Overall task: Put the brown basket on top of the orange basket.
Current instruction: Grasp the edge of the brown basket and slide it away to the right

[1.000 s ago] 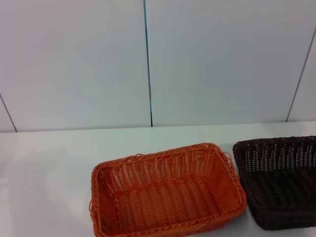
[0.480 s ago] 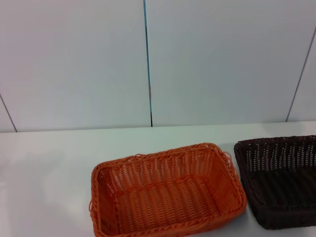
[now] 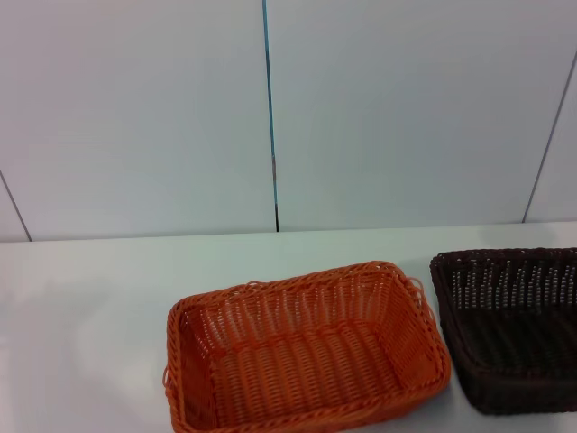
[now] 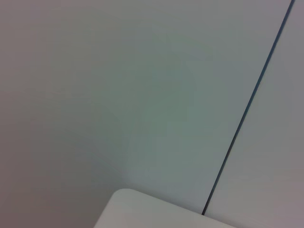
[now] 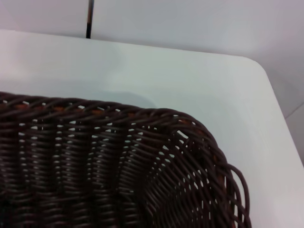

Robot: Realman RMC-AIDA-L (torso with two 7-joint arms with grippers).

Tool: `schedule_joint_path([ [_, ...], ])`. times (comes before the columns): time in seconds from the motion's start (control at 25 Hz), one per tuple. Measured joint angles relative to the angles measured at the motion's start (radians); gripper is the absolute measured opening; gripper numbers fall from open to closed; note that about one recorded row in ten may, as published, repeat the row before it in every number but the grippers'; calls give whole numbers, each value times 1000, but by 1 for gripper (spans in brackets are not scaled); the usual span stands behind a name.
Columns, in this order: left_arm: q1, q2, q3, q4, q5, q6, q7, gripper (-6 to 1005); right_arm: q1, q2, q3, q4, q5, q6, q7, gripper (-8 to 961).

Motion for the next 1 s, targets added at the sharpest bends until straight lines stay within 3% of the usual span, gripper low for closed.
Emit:
schedule_joint_path([
  [1.0, 4, -2, 1, 12, -1, 19, -6, 498, -2, 3, -27, -15, -14, 11, -6, 319],
])
